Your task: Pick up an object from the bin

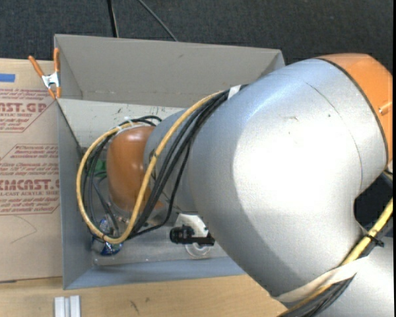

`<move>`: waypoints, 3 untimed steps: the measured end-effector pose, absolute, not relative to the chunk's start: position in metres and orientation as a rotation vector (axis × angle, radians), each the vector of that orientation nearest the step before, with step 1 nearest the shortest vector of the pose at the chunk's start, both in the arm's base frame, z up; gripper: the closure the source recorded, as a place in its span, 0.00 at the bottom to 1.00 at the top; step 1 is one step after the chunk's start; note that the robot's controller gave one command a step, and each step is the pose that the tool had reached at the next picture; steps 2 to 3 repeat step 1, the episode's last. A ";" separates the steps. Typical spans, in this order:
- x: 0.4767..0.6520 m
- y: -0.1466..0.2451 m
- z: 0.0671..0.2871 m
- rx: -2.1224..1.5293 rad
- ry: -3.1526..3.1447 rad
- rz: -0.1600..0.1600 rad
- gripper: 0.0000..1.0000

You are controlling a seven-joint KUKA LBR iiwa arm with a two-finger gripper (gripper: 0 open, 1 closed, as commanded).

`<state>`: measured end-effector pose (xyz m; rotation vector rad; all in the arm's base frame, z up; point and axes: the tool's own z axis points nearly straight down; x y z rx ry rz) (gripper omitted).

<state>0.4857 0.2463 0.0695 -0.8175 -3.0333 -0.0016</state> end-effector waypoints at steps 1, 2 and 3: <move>0.487 0.247 0.167 -0.817 -3.039 -0.008 1.00; 0.487 0.247 0.167 -0.817 -3.039 -0.008 1.00; 0.487 0.247 0.167 -0.817 -3.039 -0.008 1.00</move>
Offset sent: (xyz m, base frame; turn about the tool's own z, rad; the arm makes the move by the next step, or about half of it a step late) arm 0.0002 -0.0001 0.0930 0.0000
